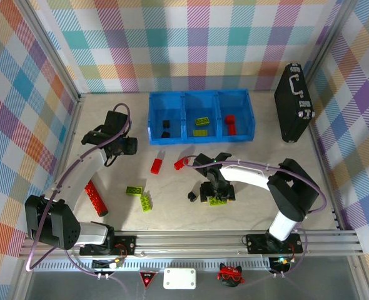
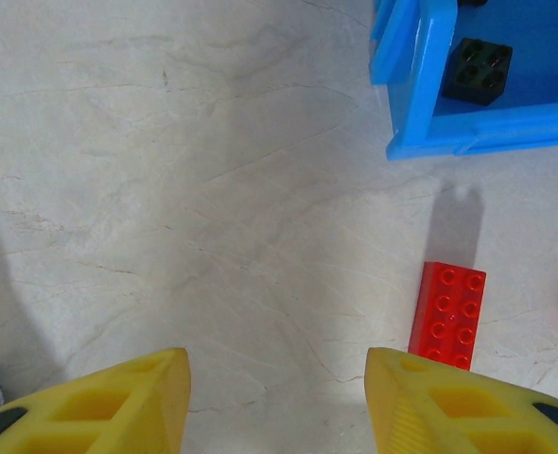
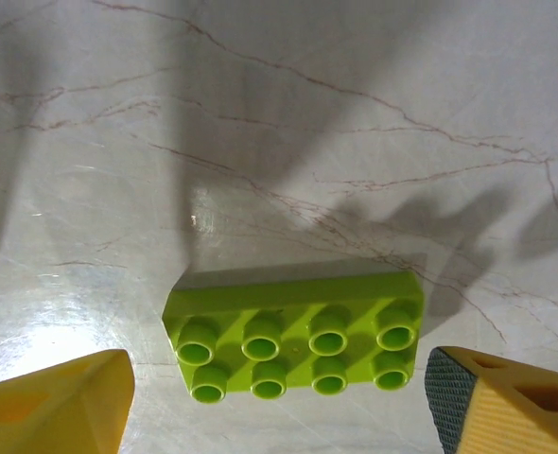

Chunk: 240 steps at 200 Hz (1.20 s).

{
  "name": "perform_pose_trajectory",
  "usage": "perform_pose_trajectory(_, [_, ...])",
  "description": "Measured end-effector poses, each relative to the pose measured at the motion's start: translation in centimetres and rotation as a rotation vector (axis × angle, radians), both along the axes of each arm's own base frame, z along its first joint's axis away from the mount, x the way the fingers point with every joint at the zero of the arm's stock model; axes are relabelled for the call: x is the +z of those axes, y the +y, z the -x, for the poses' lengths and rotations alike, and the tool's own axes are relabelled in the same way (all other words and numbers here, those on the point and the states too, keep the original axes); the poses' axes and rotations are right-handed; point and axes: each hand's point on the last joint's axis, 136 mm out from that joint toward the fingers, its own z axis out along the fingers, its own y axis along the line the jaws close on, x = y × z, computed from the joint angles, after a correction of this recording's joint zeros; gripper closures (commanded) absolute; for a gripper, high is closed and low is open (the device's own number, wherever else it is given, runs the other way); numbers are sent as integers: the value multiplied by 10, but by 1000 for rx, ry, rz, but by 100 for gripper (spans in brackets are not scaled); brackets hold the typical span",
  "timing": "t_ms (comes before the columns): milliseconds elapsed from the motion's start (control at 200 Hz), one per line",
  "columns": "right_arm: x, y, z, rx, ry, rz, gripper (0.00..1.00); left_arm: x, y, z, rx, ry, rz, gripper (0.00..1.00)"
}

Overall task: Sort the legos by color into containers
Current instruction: Pick up the lego from the bottom-center of the table.

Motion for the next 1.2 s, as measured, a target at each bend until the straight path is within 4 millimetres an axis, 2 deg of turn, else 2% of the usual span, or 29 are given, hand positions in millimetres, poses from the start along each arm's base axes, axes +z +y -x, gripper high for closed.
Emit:
perform_pose_trajectory(560, [-4, 1, -2, 17, -5, 5, 26, -5, 2, 2, -6, 11, -20, 49])
perform_pose_trajectory(1200, [-4, -2, -1, 29, -2, 20, 25, -8, 4, 1, -2, 21, -29, 49])
